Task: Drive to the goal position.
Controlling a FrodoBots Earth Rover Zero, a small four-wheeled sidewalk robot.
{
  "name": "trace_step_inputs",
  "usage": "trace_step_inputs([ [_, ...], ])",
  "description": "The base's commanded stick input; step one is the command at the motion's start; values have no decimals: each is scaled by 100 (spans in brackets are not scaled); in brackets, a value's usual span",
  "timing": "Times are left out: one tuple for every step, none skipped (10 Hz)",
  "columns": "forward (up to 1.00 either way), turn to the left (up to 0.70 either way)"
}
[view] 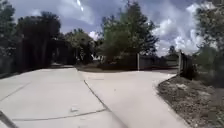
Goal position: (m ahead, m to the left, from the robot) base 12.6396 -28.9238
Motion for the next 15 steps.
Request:
trace_step_inputs([
  [85, 0],
  [85, 0],
  [85, 0],
  [85, 0],
  [85, 0],
  [85, -4],
  [85, -22],
  [85, -34],
  [85, -34],
  [85, -34],
  [85, -34],
  [85, -34],
  [85, -34],
  [85, -34],
  [85, -34],
])
